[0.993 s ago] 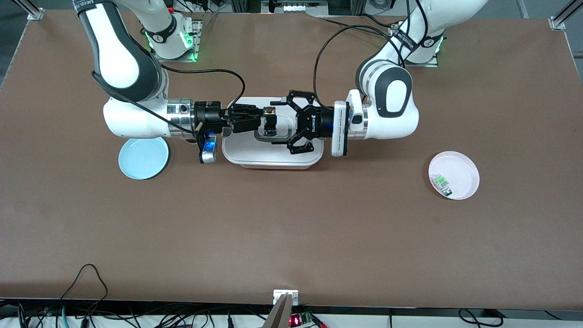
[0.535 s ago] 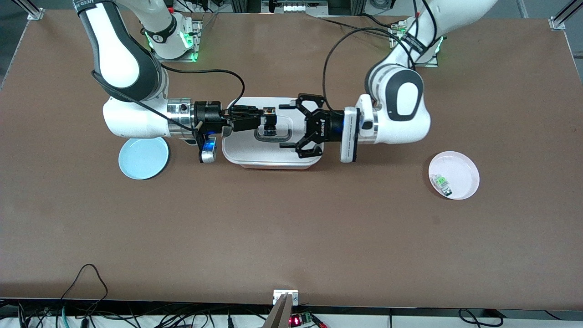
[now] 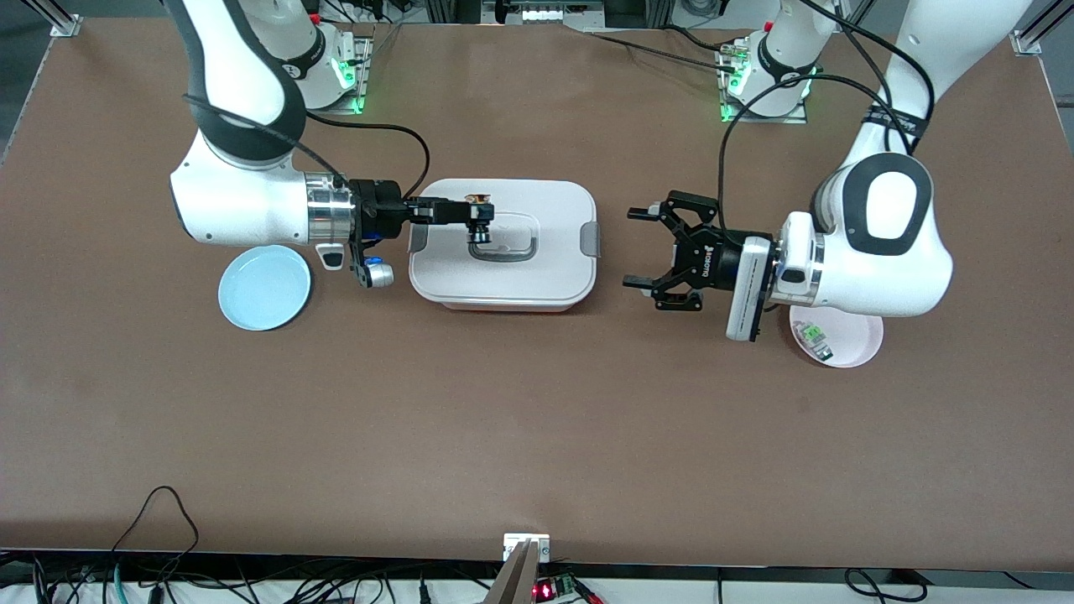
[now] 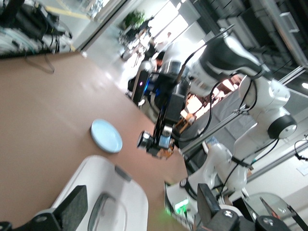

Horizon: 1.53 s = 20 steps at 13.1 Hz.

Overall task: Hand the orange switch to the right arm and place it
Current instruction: 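Open the left gripper and withdraw it while the right gripper pulls back, then lower the orange switch onto the light-blue plate with the right gripper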

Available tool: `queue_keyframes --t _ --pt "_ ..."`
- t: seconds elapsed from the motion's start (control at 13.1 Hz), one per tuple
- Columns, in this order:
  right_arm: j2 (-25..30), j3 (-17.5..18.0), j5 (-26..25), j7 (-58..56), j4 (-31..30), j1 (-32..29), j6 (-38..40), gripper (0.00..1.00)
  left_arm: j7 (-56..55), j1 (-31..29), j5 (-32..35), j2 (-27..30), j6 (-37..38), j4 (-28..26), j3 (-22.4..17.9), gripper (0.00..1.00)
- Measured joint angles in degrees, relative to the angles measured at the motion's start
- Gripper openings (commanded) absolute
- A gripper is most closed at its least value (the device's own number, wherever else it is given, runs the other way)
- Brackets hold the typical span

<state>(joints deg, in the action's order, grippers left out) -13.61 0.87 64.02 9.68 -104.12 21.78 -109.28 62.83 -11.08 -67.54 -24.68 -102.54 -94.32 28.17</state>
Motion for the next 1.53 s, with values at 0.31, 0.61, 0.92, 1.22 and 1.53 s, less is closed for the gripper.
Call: queue_keyframes --t 0.31,0.61,0.92,1.22,1.53 --pt "0.79 -0.17 -13.96 -2.98 -0.04 -1.43 -0.01 0.22 -6.95 -3.96 19.78 -0.51 7.58 0.09 -0.17 1.00" --pt "1.47 -0.31 -26.27 -12.84 -0.05 -6.12 0.05 0.22 -19.71 -5.28 37.68 -0.54 18.34 6.15 -0.16 1.00" --pt "1.55 -0.33 -41.68 -30.96 -0.06 -8.90 1.13 0.22 -31.51 -4.59 52.50 -0.48 22.92 11.17 0.12 1.00" --pt "1.65 -0.32 -55.94 -49.72 -0.10 -9.36 1.37 0.22 -40.24 -3.97 62.65 -0.19 24.86 14.94 0.73 1.00" --pt "1.64 -0.45 -62.21 -68.12 -1.95 -15.78 1.70 0.22 -49.47 -3.33 70.44 3.20 25.57 16.43 0.80 1.00"
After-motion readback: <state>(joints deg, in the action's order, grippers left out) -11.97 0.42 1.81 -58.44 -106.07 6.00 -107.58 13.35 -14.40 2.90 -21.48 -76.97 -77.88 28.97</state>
